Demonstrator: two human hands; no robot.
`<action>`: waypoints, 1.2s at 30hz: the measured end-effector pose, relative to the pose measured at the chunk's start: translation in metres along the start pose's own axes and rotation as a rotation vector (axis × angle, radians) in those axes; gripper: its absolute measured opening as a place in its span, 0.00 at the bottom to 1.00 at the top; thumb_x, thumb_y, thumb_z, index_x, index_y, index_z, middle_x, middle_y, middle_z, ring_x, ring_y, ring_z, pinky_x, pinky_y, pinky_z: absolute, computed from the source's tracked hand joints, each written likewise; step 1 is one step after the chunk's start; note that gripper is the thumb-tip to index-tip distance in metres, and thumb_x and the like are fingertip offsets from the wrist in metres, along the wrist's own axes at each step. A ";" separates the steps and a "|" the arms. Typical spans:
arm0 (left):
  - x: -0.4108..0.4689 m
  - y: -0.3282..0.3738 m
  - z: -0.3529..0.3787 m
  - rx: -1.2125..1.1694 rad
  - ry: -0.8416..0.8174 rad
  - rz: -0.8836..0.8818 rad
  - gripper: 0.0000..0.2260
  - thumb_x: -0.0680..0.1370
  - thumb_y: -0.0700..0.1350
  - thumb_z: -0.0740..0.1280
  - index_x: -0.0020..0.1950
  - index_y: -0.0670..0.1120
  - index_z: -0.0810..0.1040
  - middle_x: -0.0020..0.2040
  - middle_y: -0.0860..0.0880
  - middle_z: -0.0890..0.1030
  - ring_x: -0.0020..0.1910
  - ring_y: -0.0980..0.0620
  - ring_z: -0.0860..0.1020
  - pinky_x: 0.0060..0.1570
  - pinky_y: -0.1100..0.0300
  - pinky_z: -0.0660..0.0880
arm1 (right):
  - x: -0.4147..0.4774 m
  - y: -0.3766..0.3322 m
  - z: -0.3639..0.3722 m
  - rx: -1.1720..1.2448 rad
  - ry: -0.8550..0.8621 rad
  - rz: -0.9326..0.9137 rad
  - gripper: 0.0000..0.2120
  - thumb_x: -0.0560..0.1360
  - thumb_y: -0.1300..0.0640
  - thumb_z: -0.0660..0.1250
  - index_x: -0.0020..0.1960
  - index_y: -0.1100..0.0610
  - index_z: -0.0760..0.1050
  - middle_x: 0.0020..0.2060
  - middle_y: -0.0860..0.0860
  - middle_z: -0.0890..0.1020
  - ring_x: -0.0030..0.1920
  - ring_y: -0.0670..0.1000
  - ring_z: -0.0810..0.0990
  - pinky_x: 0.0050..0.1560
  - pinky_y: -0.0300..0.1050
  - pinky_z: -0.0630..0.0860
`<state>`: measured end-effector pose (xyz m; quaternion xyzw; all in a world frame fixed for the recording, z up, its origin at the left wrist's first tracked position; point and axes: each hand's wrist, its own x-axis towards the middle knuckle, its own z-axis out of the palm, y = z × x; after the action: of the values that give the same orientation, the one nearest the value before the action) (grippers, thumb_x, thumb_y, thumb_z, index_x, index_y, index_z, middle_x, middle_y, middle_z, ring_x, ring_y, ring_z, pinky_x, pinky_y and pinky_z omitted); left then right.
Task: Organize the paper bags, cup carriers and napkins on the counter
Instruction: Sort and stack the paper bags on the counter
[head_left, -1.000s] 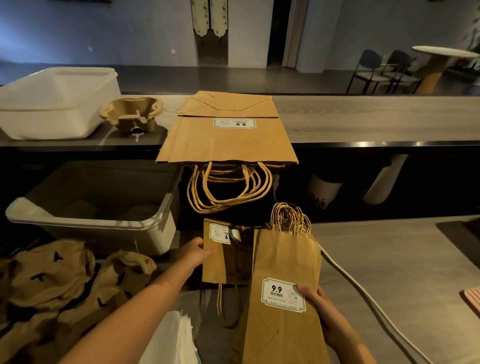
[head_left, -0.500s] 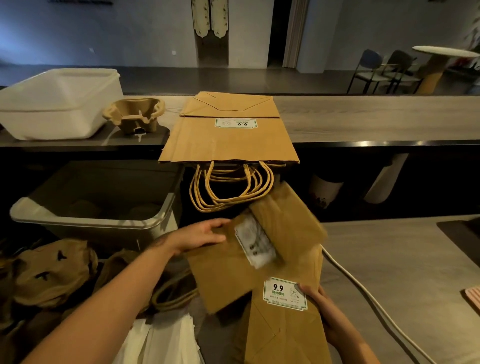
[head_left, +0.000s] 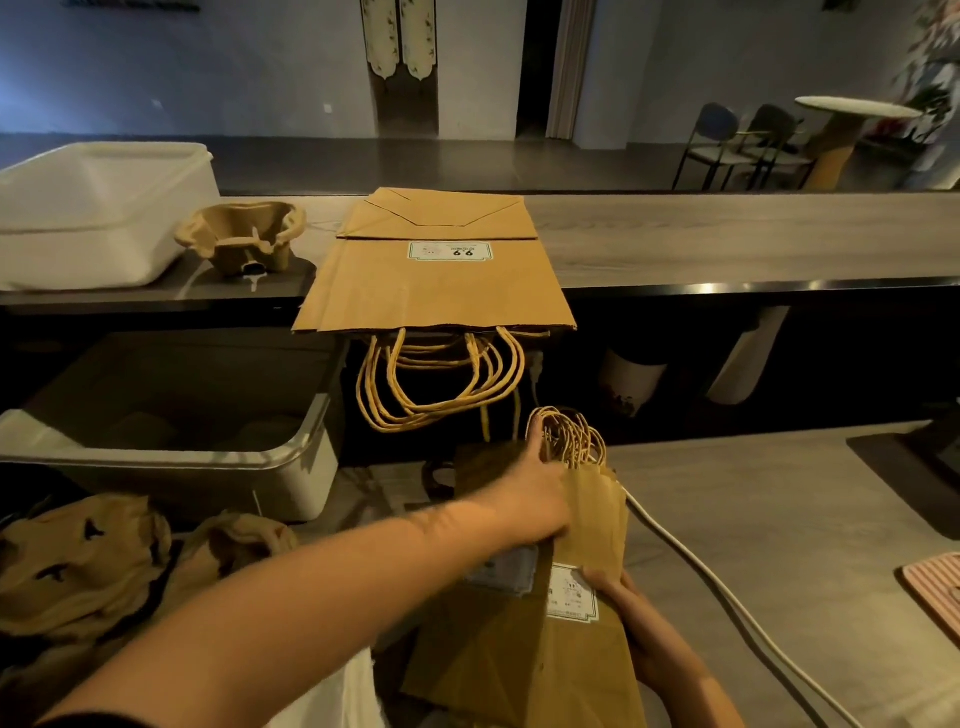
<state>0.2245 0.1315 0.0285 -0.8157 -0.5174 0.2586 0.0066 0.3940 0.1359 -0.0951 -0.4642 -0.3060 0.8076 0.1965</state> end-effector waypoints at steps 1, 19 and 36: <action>0.006 0.008 0.003 0.043 0.033 0.055 0.09 0.76 0.44 0.65 0.56 0.51 0.76 0.53 0.50 0.78 0.65 0.46 0.68 0.64 0.26 0.41 | 0.001 0.001 0.000 0.015 -0.006 -0.014 0.35 0.64 0.58 0.72 0.69 0.55 0.65 0.56 0.62 0.80 0.55 0.64 0.80 0.55 0.61 0.76; -0.012 0.009 0.097 -1.401 0.776 -0.668 0.23 0.72 0.59 0.63 0.63 0.64 0.56 0.71 0.50 0.55 0.71 0.50 0.57 0.66 0.48 0.63 | 0.002 0.006 -0.003 0.029 -0.014 -0.121 0.28 0.71 0.50 0.65 0.69 0.53 0.67 0.57 0.56 0.81 0.56 0.58 0.81 0.55 0.56 0.76; 0.000 0.034 0.090 -1.971 -0.022 -0.847 0.41 0.75 0.60 0.65 0.77 0.43 0.46 0.72 0.43 0.65 0.68 0.44 0.67 0.62 0.53 0.69 | -0.005 -0.010 0.016 -0.153 0.073 -0.044 0.36 0.66 0.59 0.74 0.70 0.50 0.61 0.56 0.60 0.79 0.51 0.61 0.82 0.47 0.54 0.81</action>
<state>0.2145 0.0924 -0.0583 -0.2132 -0.7388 -0.2892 -0.5702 0.3835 0.1349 -0.0791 -0.5002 -0.3695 0.7599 0.1892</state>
